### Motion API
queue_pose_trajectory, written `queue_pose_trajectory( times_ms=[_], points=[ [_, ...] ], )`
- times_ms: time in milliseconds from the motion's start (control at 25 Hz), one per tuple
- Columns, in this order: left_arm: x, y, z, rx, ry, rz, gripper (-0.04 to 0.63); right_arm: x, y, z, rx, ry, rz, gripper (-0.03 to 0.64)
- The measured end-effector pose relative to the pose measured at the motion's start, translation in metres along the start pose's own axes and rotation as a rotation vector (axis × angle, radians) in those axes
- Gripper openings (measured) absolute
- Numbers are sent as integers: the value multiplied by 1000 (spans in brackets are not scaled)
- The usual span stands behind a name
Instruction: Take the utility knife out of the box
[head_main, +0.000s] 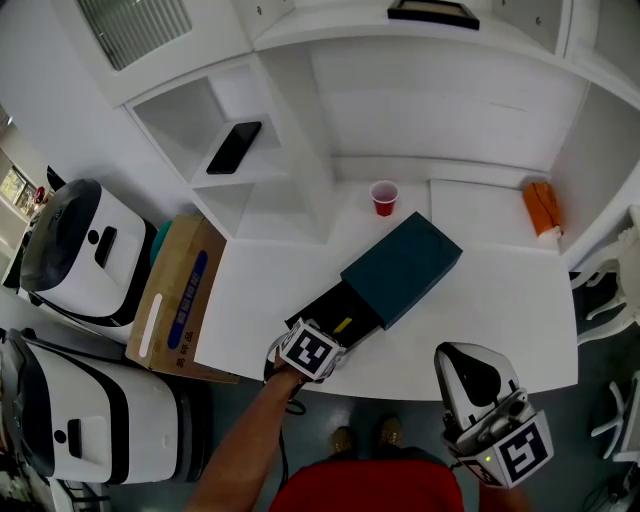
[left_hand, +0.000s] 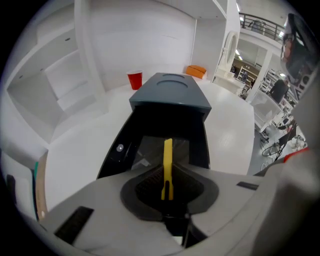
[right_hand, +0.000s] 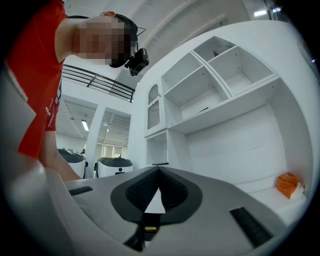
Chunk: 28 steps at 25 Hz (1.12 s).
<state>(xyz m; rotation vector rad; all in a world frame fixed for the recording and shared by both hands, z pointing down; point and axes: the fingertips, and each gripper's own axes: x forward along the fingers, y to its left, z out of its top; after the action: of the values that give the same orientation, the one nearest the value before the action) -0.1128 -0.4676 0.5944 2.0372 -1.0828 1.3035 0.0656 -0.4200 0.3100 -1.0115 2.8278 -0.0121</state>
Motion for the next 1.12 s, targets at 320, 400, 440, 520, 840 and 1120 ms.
queue_pose_trajectory(
  times_ms=[320,400,440,520,840,1120],
  points=[
    [-60,-3,35,-75,-357,3,71,0,11,-8,12,18,0,0],
    [-87,-6,47,-84,-480,9,71,1,15,-10,13,24,1,0],
    [-102,-9,53,-85,-545,11,71,2,17,-11,14,25,1,0],
    [-134,-15,64,-83,-677,16,71,4,21,-11,16,25,3,0],
    [-246,-45,82,-38,-1101,54,71,11,44,-7,21,6,15,0],
    [-278,-68,65,-18,-1161,32,72,15,64,-4,25,-1,13,0]
  ],
)
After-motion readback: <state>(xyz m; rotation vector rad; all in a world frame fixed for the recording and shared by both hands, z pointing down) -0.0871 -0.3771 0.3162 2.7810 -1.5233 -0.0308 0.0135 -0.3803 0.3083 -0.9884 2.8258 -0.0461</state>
